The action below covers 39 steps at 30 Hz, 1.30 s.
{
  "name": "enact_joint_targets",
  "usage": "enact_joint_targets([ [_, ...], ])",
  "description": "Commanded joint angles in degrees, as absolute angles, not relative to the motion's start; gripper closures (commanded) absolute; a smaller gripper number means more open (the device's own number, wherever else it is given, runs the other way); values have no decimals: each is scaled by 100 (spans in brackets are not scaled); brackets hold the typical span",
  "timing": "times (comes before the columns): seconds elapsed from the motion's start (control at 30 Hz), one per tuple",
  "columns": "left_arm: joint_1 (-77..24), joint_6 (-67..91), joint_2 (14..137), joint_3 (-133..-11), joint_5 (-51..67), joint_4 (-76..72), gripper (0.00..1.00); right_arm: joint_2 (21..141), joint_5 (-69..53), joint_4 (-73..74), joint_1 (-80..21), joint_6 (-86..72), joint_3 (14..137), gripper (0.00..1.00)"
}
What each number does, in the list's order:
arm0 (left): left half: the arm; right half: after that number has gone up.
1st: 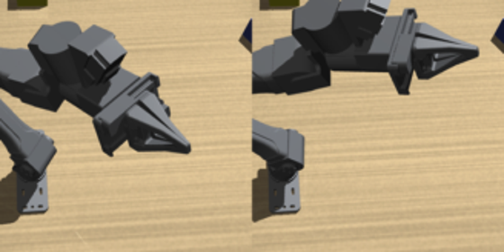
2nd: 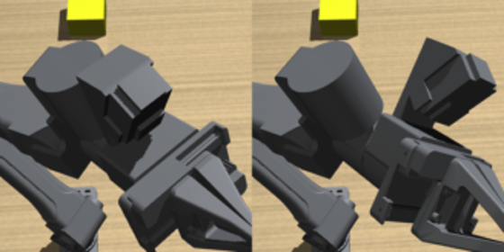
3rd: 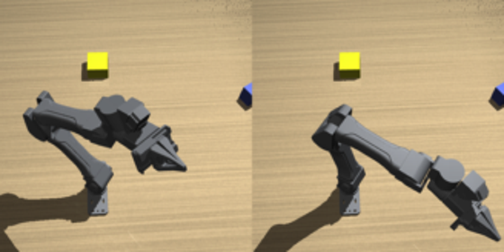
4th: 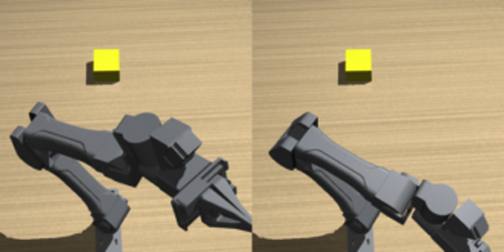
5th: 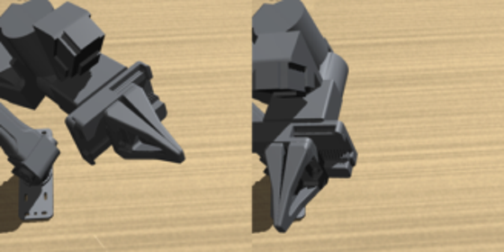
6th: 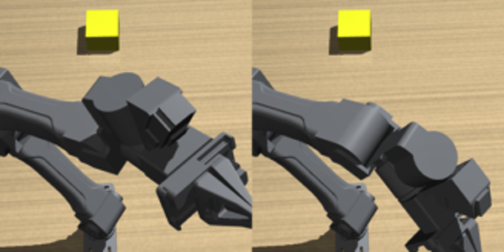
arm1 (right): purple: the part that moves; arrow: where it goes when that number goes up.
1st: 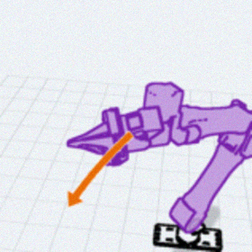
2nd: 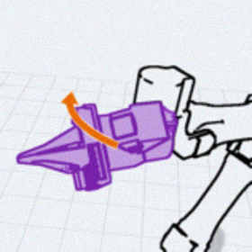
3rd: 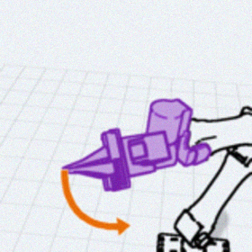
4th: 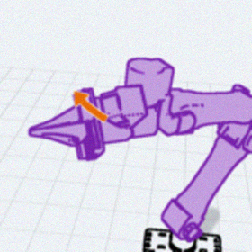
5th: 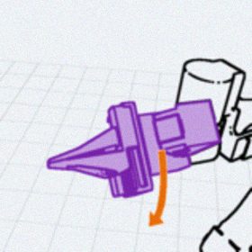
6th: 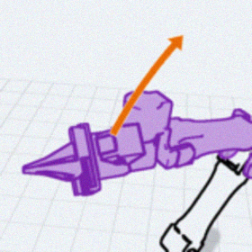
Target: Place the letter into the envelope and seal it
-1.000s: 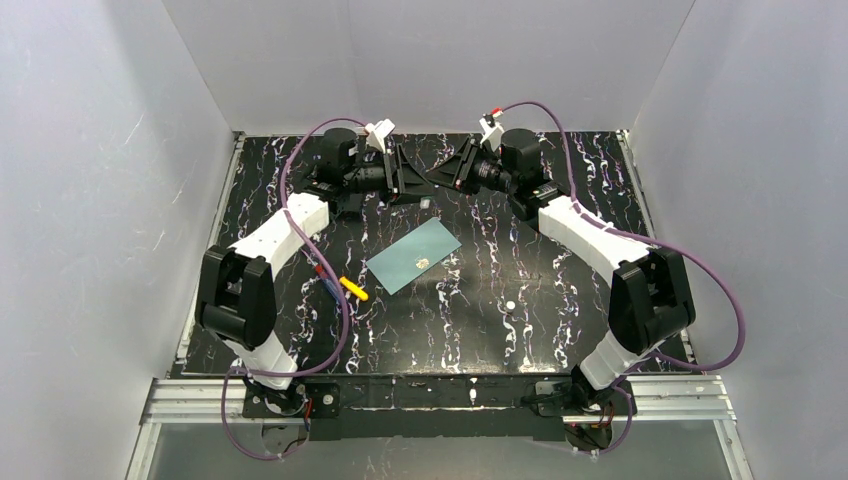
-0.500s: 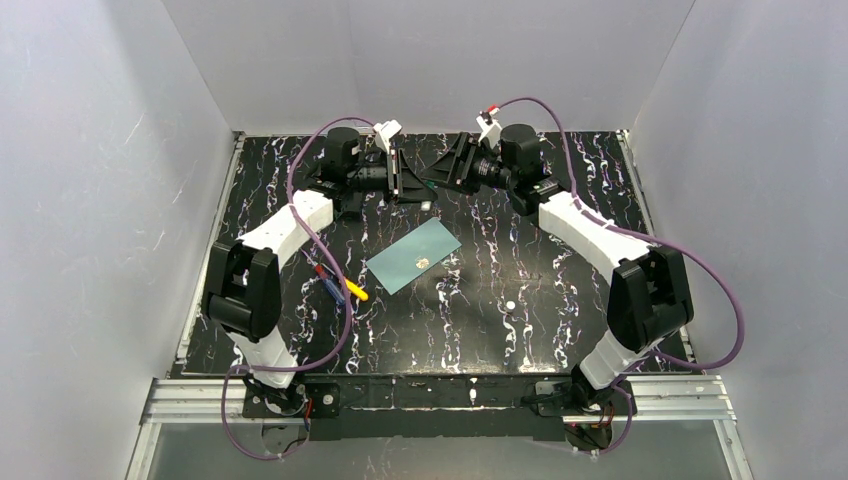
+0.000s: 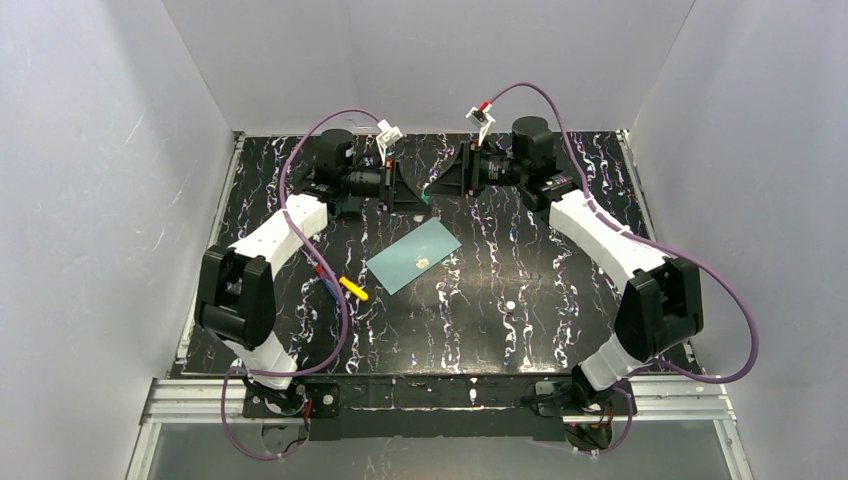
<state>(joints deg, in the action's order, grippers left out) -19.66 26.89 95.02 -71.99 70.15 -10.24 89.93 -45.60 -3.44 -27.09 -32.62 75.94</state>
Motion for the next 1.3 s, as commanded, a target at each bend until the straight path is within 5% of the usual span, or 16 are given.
enact_joint_targets([
  [0.0, -1942, 2269, 9200, -7405, 7439, -1004, 100, 8928, -5040, -585, -2698, -3211, 7737, 46],
  [0.27, -1959, 2127, 9103, -7375, 7398, -968, 100, 9046, -4947, -899, -2705, -3731, 7710, 61],
  [0.5, -2098, 790, 8702, -7389, 4995, 367, 100, 9280, -3560, -329, -2831, -4325, 7847, 48],
  [0.73, -2127, 729, 8456, -7204, 3906, 158, 100, 9490, -2164, 148, -3101, -4633, 8086, 66],
  [0.9, -2153, 707, 8556, -7202, 4092, 205, 100, 9712, -2206, -146, -3157, -4657, 8394, 44],
  [1.0, -2154, 652, 8567, -7207, 4078, 288, 100, 9846, -2163, -128, -3173, -4657, 8583, 41],
  [1.27, -2156, 689, 8639, -7276, 4068, 378, 100, 10039, -2178, 80, -3190, -4676, 8799, 67],
])
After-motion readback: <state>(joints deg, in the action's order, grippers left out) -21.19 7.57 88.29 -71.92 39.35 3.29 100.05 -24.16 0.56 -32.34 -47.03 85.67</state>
